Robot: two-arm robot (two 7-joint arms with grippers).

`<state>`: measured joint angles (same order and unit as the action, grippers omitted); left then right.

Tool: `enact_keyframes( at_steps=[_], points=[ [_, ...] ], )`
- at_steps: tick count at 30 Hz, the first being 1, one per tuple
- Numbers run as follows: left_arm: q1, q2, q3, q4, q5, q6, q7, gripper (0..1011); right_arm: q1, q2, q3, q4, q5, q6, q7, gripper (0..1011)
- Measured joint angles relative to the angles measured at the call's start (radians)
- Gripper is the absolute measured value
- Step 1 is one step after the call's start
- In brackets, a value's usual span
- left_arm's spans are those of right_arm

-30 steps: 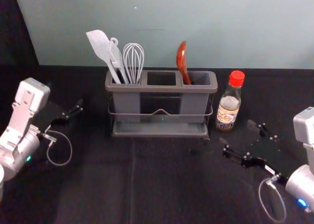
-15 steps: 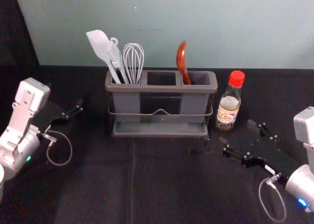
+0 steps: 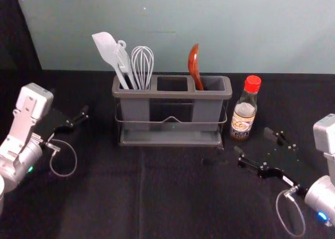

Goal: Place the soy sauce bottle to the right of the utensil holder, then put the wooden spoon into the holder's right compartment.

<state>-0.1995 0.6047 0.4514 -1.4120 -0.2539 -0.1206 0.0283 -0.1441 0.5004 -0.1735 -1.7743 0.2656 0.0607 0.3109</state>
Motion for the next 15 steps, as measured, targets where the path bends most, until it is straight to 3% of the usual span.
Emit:
enact_keyframes(
  at_steps=[15],
  points=[
    [0.0, 0.0, 0.0, 0.0, 0.0, 0.0, 0.0, 1005, 0.0, 0.0, 0.0, 0.0, 0.0, 0.0, 0.0, 1002]
  ],
)
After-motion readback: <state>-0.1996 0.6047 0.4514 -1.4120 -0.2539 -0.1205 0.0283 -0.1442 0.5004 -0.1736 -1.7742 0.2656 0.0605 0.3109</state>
